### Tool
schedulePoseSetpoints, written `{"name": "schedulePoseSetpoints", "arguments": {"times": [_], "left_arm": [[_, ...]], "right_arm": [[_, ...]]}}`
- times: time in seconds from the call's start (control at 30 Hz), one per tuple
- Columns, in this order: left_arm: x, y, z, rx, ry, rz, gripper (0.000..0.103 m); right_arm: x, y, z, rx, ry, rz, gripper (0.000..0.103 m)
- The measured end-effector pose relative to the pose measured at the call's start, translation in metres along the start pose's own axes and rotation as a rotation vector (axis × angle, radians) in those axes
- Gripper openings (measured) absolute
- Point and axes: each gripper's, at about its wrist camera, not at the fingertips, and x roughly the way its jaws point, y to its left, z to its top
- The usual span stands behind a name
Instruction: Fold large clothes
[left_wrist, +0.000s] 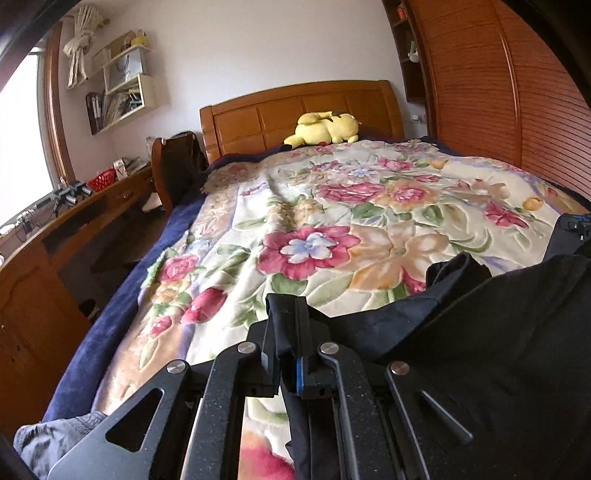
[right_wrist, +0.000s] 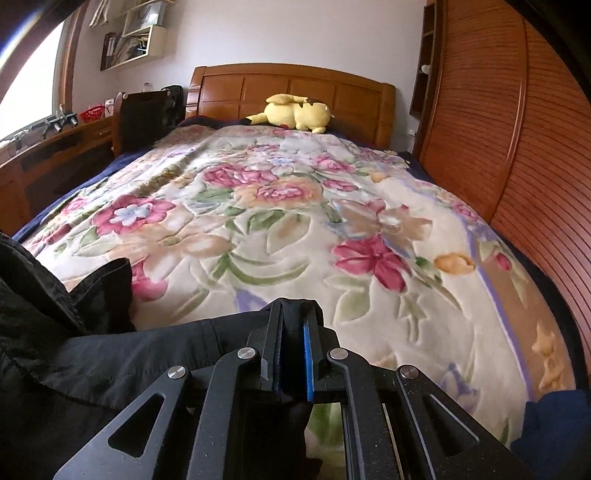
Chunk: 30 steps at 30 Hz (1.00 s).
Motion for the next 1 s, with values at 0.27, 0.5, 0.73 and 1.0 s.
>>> {"name": "schedulePoseSetpoints", "arguments": {"times": [0.27,0.5,0.73,1.0], "left_arm": [[-0.034,0.012,-0.027,0.008,0.041,-0.018,0.045],[-0.086,0.019,-0.081,0.0,0.078,-0.069,0.07],[-0.115,0.016,-0.128,-0.035,0.125,-0.128,0.071],[-0.109,0.005,-0.151,-0.037,0.188,-0.137,0.071]], "right_arm": [[-0.023,-0.023,-0.017,0.108,-0.027,0.161,0.065],[-0.079,-0.02,-0.068,0.004,-0.033,0.125,0.065],[-0.117,-0.038,-0.129,0.009,0.02,0.189,0.07],[-0.114,-0.058,-0.15,0.099,0.05,0.159,0.076]]}}
